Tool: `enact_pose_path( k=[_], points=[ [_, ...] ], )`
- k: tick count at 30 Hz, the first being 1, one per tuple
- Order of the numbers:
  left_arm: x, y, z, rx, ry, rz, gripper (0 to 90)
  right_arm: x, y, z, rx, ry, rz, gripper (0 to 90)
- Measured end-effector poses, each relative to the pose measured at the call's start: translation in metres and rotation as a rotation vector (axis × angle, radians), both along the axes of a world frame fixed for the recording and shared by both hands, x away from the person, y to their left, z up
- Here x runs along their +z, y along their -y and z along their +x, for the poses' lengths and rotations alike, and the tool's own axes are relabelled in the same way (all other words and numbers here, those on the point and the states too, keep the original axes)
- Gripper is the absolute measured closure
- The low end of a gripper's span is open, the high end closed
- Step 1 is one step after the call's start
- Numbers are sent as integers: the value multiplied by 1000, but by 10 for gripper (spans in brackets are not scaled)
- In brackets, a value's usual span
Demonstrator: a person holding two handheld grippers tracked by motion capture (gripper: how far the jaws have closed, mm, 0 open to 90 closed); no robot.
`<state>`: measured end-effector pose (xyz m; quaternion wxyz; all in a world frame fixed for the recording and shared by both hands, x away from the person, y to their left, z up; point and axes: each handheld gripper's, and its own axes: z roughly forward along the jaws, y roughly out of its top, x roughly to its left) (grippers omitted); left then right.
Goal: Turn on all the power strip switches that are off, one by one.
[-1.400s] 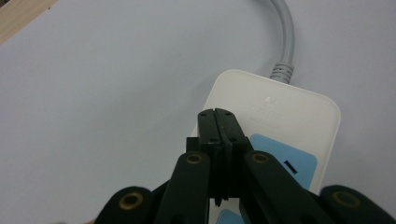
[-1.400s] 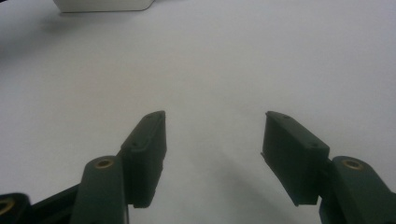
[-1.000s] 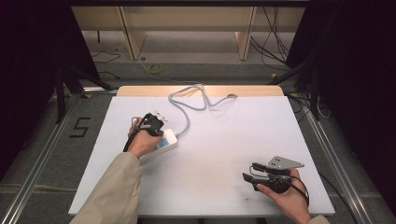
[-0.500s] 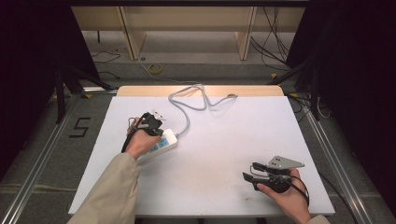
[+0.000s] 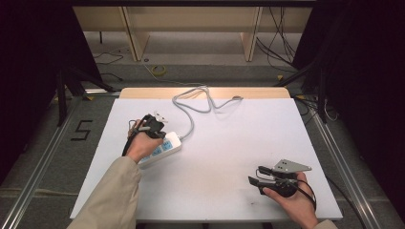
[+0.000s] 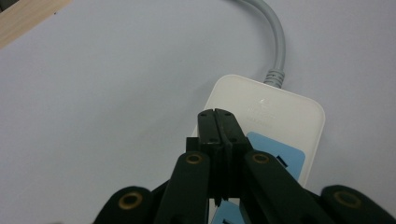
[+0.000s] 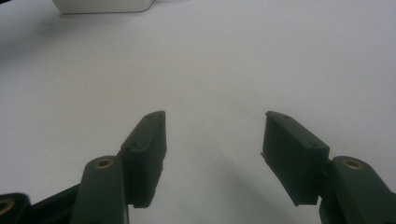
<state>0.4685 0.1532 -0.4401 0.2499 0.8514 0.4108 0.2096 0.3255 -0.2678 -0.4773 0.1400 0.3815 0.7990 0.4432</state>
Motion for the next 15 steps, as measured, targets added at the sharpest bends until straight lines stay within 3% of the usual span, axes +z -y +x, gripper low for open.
enact_pose_path(
  k=[15],
  points=[
    [8, -8, -6, 8, 4, 0, 899, 0, 0, 0, 0, 2, -3, 406]
  ],
)
